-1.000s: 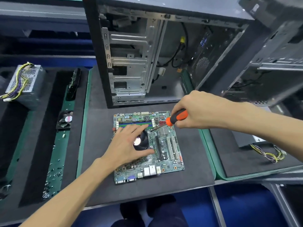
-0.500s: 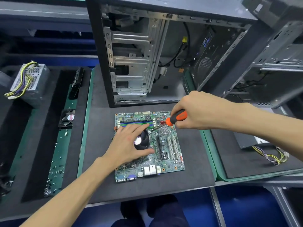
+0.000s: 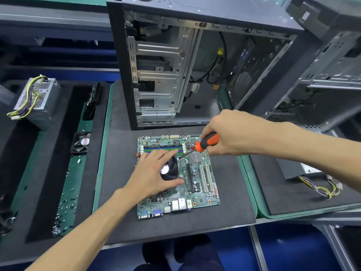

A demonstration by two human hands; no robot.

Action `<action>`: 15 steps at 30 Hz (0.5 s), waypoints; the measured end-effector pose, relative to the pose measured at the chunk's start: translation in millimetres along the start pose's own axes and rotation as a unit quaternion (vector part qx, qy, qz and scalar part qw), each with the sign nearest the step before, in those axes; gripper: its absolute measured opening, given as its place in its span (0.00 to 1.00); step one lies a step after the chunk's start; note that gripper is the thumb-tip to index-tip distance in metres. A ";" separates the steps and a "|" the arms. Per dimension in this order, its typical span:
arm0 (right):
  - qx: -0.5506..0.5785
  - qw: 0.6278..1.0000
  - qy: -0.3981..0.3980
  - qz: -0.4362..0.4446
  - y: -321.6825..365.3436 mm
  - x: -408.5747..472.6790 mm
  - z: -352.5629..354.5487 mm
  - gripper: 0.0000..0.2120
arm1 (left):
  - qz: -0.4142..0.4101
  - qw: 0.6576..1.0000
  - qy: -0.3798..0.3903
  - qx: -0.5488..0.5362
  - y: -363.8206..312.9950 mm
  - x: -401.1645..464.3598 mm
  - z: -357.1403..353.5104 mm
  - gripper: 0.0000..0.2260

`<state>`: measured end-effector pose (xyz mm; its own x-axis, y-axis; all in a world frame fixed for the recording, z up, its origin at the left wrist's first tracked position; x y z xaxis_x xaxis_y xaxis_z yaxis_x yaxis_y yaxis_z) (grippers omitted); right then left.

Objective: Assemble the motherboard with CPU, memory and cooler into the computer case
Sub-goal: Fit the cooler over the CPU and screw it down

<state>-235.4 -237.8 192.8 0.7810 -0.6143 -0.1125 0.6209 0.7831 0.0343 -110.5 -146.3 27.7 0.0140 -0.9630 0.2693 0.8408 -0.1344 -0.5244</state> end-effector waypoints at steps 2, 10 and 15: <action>-0.034 0.999 0.003 0.032 7.2 1.5 0.6 0.13 | 0.000 1.000 -0.001 0.001 0.1 -0.2 -0.3 0.40; -0.175 0.973 0.041 0.144 41.2 4.9 4.6 0.09 | -0.009 1.000 0.002 0.016 -1.2 0.4 -2.4 0.41; -0.237 0.931 0.053 0.274 69.1 4.3 0.8 0.07 | -0.022 0.999 0.001 0.045 -6.0 4.6 -2.5 0.42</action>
<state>-189.1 -186.4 195.5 0.9454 -0.1166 -0.3043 0.0127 0.9462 -0.3233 -116.8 -150.5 30.1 -0.0250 -0.9573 0.2882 0.8863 -0.1546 -0.4366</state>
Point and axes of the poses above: each hand's wrist, its own x-axis towards the middle knuckle, its own z-axis out of the back of the hand, y = z × x, the point moved 8 cm from there along x, towards the middle knuckle, and after that the axes turned 10 degrees about -y, right-handed, at the moved point
